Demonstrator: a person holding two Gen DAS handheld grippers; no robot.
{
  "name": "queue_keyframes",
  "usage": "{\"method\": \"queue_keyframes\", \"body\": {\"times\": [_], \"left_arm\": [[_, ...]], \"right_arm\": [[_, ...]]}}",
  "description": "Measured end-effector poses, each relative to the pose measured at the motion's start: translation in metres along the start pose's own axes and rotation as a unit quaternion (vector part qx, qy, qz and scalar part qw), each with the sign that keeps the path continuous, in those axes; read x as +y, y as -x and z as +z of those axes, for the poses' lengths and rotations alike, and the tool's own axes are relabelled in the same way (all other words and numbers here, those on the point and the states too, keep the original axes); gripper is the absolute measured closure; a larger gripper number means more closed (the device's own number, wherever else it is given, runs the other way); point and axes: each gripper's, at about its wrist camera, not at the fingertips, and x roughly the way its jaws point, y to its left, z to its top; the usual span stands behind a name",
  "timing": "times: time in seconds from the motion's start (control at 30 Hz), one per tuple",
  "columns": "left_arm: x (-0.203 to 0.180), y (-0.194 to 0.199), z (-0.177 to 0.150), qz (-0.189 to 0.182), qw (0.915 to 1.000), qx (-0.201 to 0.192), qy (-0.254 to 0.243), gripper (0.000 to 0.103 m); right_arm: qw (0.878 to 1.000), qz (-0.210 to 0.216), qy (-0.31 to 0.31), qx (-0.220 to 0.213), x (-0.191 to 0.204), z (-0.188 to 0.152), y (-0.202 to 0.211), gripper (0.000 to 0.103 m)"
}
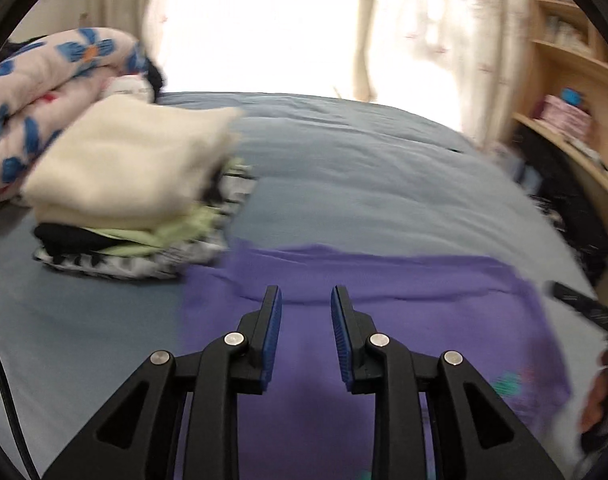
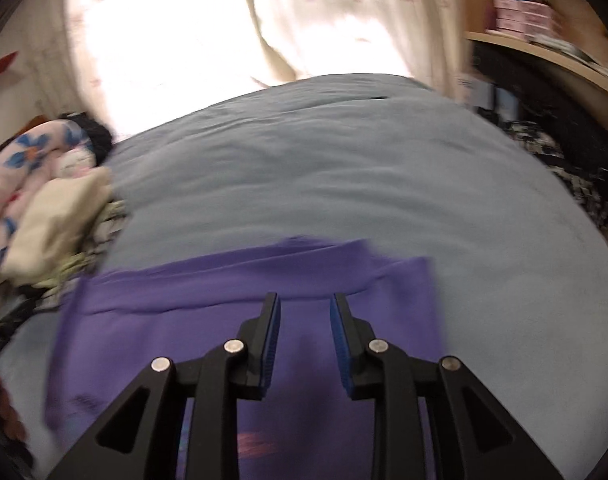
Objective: Fold large clothes
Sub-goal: 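Lay the hem over the body and open both tools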
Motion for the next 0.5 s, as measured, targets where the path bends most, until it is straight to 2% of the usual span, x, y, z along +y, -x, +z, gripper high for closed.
{"method": "queue_keyframes", "body": {"times": [0.1,0.17,0.27,0.33,0.4,0.5], "left_arm": [[-0.034,0.001,-0.021,-0.027,0.9996,0.01,-0.006,0.079],[-0.053,-0.013,-0.04,-0.022,0.9993,0.026,-0.015,0.079],[-0.062,-0.038,-0.067,0.005,0.9986,0.046,-0.024,0.079],[-0.058,-0.047,-0.082,0.003,0.9987,0.032,-0.039,0.079],[-0.06,-0.047,-0.089,0.003,0.9977,0.013,-0.066,0.079],[-0.062,-0.045,-0.087,0.003,0.9974,0.02,-0.069,0.079]], "right_arm": [[0.999,0.036,0.018,0.014,0.034,-0.017,-0.006,0.077],[0.998,0.039,0.031,0.025,0.047,-0.032,-0.016,0.077],[0.997,0.021,0.055,0.051,0.048,-0.057,-0.044,0.077],[0.995,0.033,0.082,0.041,0.043,-0.068,-0.05,0.078],[0.992,0.027,0.121,0.024,0.043,-0.074,-0.046,0.08],[0.99,0.011,0.137,0.02,0.042,-0.075,-0.04,0.08]]}}
